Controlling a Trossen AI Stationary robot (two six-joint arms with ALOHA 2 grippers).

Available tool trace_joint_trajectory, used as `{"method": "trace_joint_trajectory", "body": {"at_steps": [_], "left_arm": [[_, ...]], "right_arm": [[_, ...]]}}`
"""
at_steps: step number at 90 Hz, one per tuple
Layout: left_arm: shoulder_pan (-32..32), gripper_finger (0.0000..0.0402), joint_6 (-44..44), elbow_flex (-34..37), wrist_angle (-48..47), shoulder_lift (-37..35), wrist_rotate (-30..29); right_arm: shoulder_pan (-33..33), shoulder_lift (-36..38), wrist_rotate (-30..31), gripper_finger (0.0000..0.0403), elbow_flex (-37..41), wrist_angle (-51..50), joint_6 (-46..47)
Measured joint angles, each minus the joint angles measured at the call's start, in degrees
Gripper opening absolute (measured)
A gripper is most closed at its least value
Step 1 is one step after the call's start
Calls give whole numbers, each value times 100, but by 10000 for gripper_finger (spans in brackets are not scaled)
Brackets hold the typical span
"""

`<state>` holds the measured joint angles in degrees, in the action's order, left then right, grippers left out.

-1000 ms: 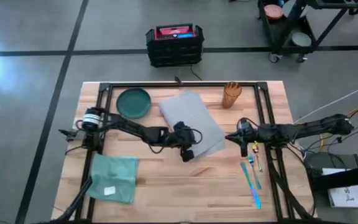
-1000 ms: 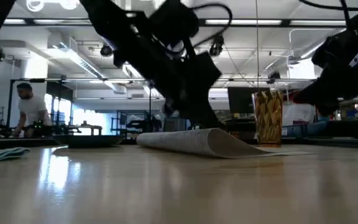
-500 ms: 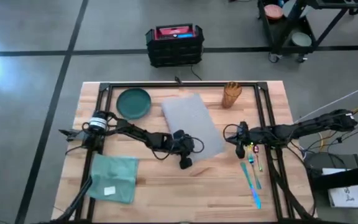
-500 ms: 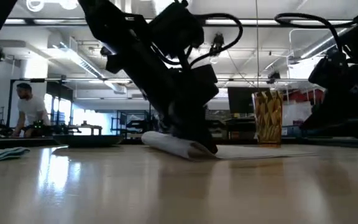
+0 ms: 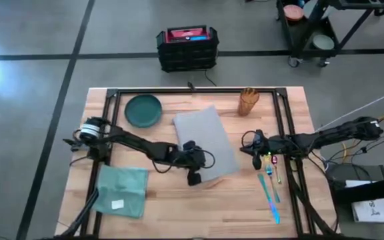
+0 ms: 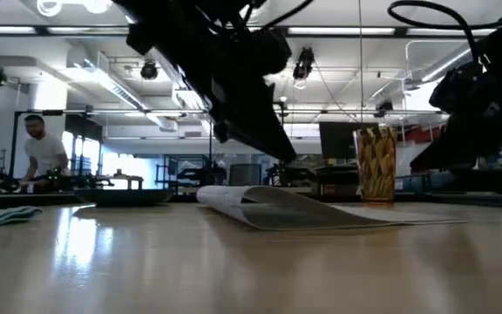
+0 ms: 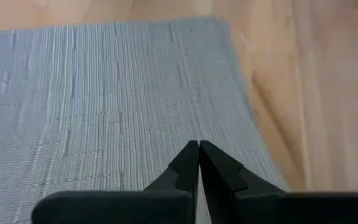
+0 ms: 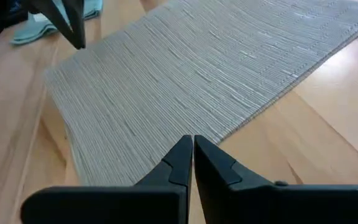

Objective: Set table place
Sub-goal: Move the gray tablemat to the center of the table

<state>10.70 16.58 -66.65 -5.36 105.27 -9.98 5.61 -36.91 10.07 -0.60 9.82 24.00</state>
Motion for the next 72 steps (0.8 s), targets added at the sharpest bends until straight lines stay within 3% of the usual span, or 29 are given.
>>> {"method": "trace_joint_trajectory", "body": {"at_steps": [20,36,54,72], "left_arm": [[-56,18,267,4,35,-19,-4],[-89,91,344,7,287,44,-17],[-74,188,345,7,400,130,-7],[74,239,414,7,948,433,4]], "right_arm": [[0,1,23,2,-2,224,-158],[0,-12,28,16,-2,286,-134],[2,-201,-242,71,-2,332,-66],[135,-415,-911,138,-2,593,240]]}}
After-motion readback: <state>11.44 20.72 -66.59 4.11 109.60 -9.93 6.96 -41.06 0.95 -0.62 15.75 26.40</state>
